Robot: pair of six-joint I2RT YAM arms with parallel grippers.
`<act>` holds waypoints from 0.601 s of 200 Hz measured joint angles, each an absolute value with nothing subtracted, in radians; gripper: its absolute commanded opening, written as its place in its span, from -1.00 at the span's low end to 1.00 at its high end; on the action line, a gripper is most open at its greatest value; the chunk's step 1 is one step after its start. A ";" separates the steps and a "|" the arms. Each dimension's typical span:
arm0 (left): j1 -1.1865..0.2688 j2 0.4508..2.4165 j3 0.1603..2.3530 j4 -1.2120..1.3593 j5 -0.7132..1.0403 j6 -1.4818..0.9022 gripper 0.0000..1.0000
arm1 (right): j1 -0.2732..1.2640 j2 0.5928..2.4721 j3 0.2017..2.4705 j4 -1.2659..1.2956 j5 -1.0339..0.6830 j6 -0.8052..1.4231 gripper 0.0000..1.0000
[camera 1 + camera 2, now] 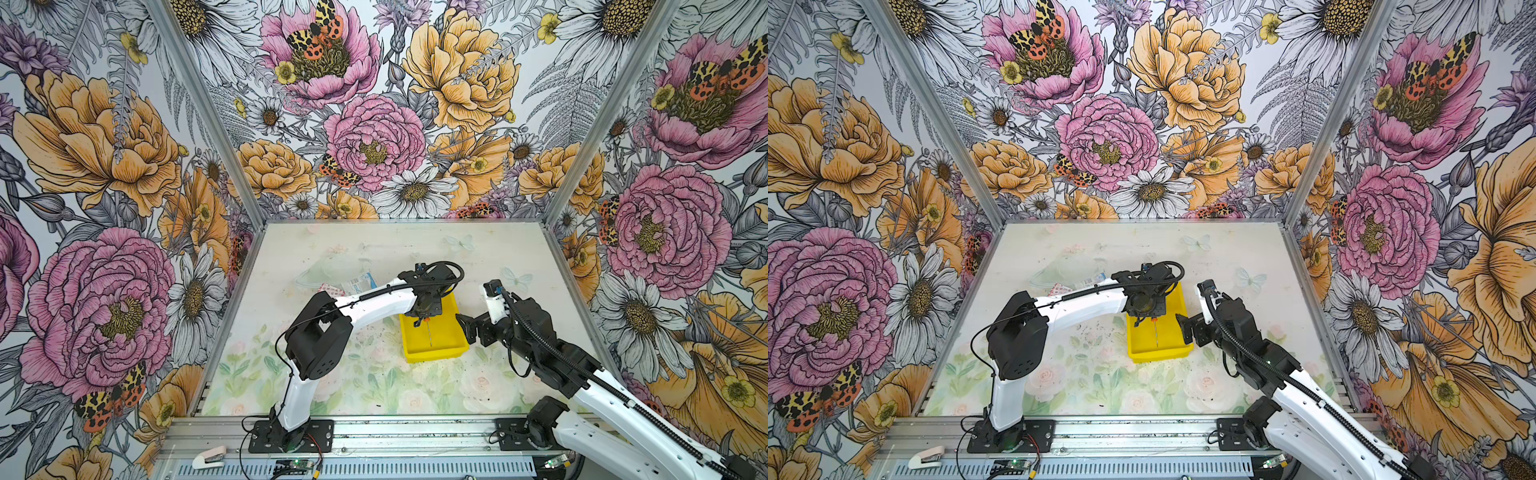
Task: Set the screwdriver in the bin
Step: 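Lower the held screwdriver into the bin and open the left gripper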
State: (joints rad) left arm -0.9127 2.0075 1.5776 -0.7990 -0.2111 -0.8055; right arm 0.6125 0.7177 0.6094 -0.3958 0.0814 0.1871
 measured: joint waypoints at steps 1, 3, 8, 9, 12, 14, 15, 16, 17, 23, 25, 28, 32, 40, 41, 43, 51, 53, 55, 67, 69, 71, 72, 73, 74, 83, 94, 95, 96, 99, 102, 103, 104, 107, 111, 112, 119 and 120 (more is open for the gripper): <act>-0.913 2.008 1.577 -0.799 -0.211 -0.805 -0.78 | 0.612 0.717 0.609 -0.396 0.081 0.187 0.99; -0.913 2.008 1.575 -0.797 -0.211 -0.806 -0.78 | 0.611 0.717 0.609 -0.396 0.081 0.187 0.99; -0.913 2.009 1.571 -0.796 -0.207 -0.809 -0.78 | 0.609 0.716 0.609 -0.397 0.081 0.187 0.99; -0.913 2.009 1.570 -0.796 -0.207 -0.810 -0.78 | 0.609 0.715 0.609 -0.397 0.081 0.187 0.99; -0.913 2.011 1.568 -0.796 -0.204 -0.811 -0.78 | 0.609 0.715 0.609 -0.397 0.081 0.188 0.99; -0.913 2.011 1.567 -0.794 -0.202 -0.812 -0.79 | 0.608 0.715 0.609 -0.398 0.081 0.188 0.99; -0.913 2.011 1.567 -0.794 -0.202 -0.812 -0.78 | 0.607 0.714 0.609 -0.398 0.081 0.188 0.99; -0.913 2.011 1.566 -0.793 -0.201 -0.812 -0.78 | 0.607 0.715 0.609 -0.398 0.081 0.188 0.99; -0.913 2.011 1.565 -0.793 -0.200 -0.812 -0.78 | 0.607 0.715 0.609 -0.398 0.081 0.188 0.99; -0.913 2.012 1.562 -0.789 -0.196 -0.813 -0.78 | 0.606 0.714 0.609 -0.399 0.081 0.189 0.99; -0.913 2.014 1.561 -0.788 -0.196 -0.813 -0.78 | 0.604 0.714 0.609 -0.400 0.081 0.190 0.99; -0.913 2.014 1.561 -0.788 -0.193 -0.813 -0.78 | 0.603 0.714 0.609 -0.400 0.081 0.191 0.99; -0.912 2.017 1.561 -0.787 -0.192 -0.813 -0.78 | 0.603 0.714 0.609 -0.401 0.081 0.191 0.99; -0.913 2.020 1.561 -0.782 -0.189 -0.813 -0.78 | 0.601 0.714 0.609 -0.401 0.081 0.192 0.99; -0.913 2.021 1.561 -0.782 -0.189 -0.813 -0.78 | 0.601 0.714 0.609 -0.401 0.081 0.192 0.99; -0.913 2.022 1.561 -0.781 -0.189 -0.813 -0.78 | 0.601 0.714 0.609 -0.401 0.081 0.192 0.99; -0.912 2.025 1.560 -0.778 -0.188 -0.813 -0.78 | 0.601 0.713 0.609 -0.401 0.081 0.194 0.99; -0.912 2.026 1.560 -0.777 -0.188 -0.813 -0.78 | 0.601 0.713 0.609 -0.401 0.081 0.194 0.99; -0.912 2.027 1.560 -0.777 -0.187 -0.813 -0.78 | 0.601 0.713 0.609 -0.401 0.081 0.194 0.99; -0.912 2.034 1.560 -0.773 -0.185 -0.813 -0.78 | 0.599 0.710 0.609 -0.401 0.081 0.194 0.99; -0.912 2.035 1.559 -0.772 -0.185 -0.813 -0.78 | 0.598 0.709 0.609 -0.401 0.081 0.194 0.99; -0.912 2.037 1.559 -0.771 -0.185 -0.813 -0.78 | 0.598 0.709 0.608 -0.401 0.081 0.194 0.99; -0.912 2.038 1.559 -0.770 -0.185 -0.813 -0.78 | 0.598 0.708 0.608 -0.401 0.081 0.194 0.99; -0.912 2.038 1.559 -0.770 -0.185 -0.813 -0.78 | 0.598 0.708 0.608 -0.401 0.081 0.194 0.99; -0.912 2.039 1.559 -0.770 -0.184 -0.813 -0.78 | 0.598 0.707 0.607 -0.401 0.081 0.194 0.99; -0.912 2.046 1.559 -0.767 -0.184 -0.813 -0.77 | 0.596 0.703 0.606 -0.401 0.081 0.194 0.99; -0.912 2.058 1.559 -0.763 -0.182 -0.813 -0.77 | 0.596 0.699 0.604 -0.403 0.081 0.195 0.99; -0.912 2.059 1.559 -0.762 -0.181 -0.813 -0.77 | 0.596 0.699 0.604 -0.403 0.081 0.194 0.99; -0.912 2.060 1.559 -0.762 -0.181 -0.813 -0.77 | 0.596 0.699 0.604 -0.403 0.081 0.194 0.99; -0.912 2.063 1.559 -0.762 -0.181 -0.813 -0.77 | 0.596 0.699 0.604 -0.403 0.081 0.195 0.99; -0.912 2.066 1.559 -0.761 -0.181 -0.813 -0.77 | 0.596 0.699 0.604 -0.403 0.081 0.195 0.99; -0.912 2.068 1.559 -0.761 -0.181 -0.813 -0.77 | 0.596 0.699 0.604 -0.403 0.081 0.195 0.99; -0.912 2.069 1.559 -0.760 -0.181 -0.813 -0.76 | 0.596 0.699 0.604 -0.403 0.081 0.195 0.99; -0.912 2.072 1.559 -0.760 -0.180 -0.813 -0.76 | 0.595 0.699 0.604 -0.403 0.081 0.195 0.99; -0.912 2.075 1.559 -0.759 -0.179 -0.813 -0.77 | 0.594 0.699 0.604 -0.403 0.081 0.195 0.99; -0.912 2.076 1.559 -0.759 -0.178 -0.813 -0.76 | 0.594 0.699 0.604 -0.403 0.081 0.195 0.99; -0.912 2.082 1.559 -0.759 -0.177 -0.813 -0.76 | 0.594 0.699 0.603 -0.403 0.081 0.195 0.99; -0.912 2.083 1.559 -0.759 -0.177 -0.813 -0.76 | 0.594 0.699 0.603 -0.403 0.081 0.195 0.99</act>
